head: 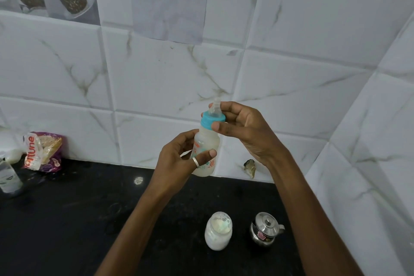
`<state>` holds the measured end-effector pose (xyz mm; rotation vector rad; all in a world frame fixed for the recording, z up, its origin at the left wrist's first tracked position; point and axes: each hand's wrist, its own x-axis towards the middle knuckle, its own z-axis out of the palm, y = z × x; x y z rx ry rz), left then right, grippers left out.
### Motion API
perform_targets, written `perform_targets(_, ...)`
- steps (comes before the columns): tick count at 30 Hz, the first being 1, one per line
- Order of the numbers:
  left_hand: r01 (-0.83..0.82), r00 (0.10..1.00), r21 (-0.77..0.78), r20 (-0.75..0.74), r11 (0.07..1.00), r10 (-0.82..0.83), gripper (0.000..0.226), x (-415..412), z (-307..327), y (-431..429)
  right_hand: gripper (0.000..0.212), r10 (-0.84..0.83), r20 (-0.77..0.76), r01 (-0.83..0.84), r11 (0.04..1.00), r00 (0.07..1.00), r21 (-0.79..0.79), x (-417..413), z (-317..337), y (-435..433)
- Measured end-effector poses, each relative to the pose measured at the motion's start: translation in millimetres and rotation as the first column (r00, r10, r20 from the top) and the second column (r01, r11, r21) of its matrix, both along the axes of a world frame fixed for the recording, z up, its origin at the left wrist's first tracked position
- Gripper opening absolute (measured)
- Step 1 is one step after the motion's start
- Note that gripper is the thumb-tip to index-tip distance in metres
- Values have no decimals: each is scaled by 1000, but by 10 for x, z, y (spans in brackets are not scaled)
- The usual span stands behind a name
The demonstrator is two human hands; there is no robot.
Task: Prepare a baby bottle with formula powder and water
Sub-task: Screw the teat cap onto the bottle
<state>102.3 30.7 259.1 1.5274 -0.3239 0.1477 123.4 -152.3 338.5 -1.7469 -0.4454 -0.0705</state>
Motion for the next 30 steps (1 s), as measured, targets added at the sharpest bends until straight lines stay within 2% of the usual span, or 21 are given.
perform_targets(12,-48,999,-1,25,999,48,62,5,19,-29,38,-62,-7,62,998,998,23,-14,-203,83)
perform_targets(16,-95,995,34,44,995,93,64,11,-5,-51,38,-132,14,131,991,991,5,-33,-294,151)
perform_targets(21,-136,990,55,50,989,133,57,28,-47,-60,38,-206,37,206,979,978,-4,-42,-360,186)
perform_targets(24,-168,984,60,63,984,164,62,24,-62,-90,37,-263,40,262,965,964,15,-63,-408,239)
perform_targets(30,-207,977,65,73,976,202,57,15,-95,-127,47,-467,115,464,884,877,49,-181,-507,431)
